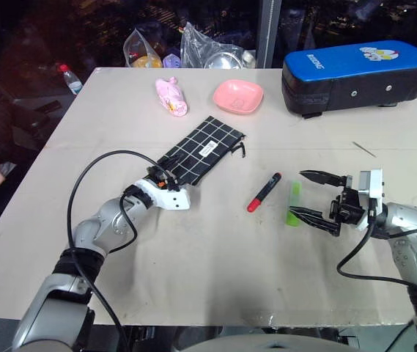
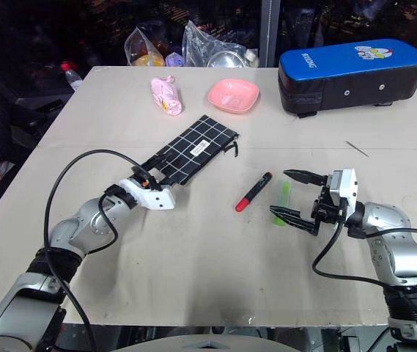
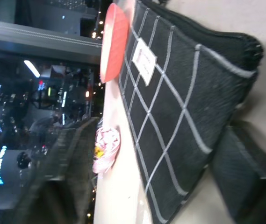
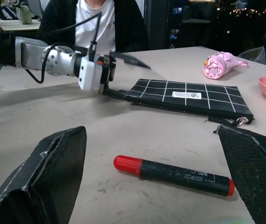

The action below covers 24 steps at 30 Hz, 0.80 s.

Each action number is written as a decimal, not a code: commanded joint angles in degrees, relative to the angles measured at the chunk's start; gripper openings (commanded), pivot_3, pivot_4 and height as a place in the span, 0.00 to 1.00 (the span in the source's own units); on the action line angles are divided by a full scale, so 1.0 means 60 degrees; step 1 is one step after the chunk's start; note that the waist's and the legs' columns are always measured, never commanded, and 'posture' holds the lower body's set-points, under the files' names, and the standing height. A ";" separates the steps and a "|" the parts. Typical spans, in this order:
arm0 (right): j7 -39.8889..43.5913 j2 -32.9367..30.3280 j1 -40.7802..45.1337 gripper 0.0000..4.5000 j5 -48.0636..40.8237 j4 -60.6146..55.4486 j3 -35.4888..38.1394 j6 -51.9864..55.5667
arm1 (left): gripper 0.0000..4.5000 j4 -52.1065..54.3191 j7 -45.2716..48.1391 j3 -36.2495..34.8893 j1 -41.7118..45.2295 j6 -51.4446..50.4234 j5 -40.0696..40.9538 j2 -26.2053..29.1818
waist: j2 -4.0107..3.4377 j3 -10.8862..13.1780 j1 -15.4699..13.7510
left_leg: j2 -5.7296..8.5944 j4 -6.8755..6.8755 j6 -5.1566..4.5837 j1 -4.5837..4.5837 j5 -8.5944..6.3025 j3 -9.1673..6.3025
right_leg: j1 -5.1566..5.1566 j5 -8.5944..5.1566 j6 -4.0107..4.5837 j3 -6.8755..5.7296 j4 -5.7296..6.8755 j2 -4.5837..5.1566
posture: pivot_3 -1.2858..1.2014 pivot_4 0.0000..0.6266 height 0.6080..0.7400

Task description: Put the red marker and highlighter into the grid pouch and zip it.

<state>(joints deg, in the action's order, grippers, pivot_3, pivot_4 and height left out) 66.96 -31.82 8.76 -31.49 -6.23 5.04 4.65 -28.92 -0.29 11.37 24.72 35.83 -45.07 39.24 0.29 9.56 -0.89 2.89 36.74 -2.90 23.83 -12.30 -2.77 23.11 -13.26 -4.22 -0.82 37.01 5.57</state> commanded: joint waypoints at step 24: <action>-0.0008 0.0069 0.0117 1.00 -0.0046 -0.0150 0.0106 -0.0216 | 0.05 0.1163 0.2076 -0.0871 -0.1302 0.0305 0.6496 -0.0672 | -0.0022 -0.0013 0.0021 | 0.0002 0.0068 0.0002 0.0004 -0.0004 0.0000 | 0.0010 -0.0003 0.0001 0.0011 0.0096 0.0063 | 0.52 0.24 0.89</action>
<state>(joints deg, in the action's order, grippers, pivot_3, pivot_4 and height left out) 66.97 -31.17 8.74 -31.39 -6.01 4.88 4.28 -28.38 7.12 8.33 18.45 40.15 -15.92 35.91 0.15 9.48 -0.76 2.90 37.15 -2.89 23.86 -12.32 -2.78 23.18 -13.28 -4.21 -0.76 37.59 5.95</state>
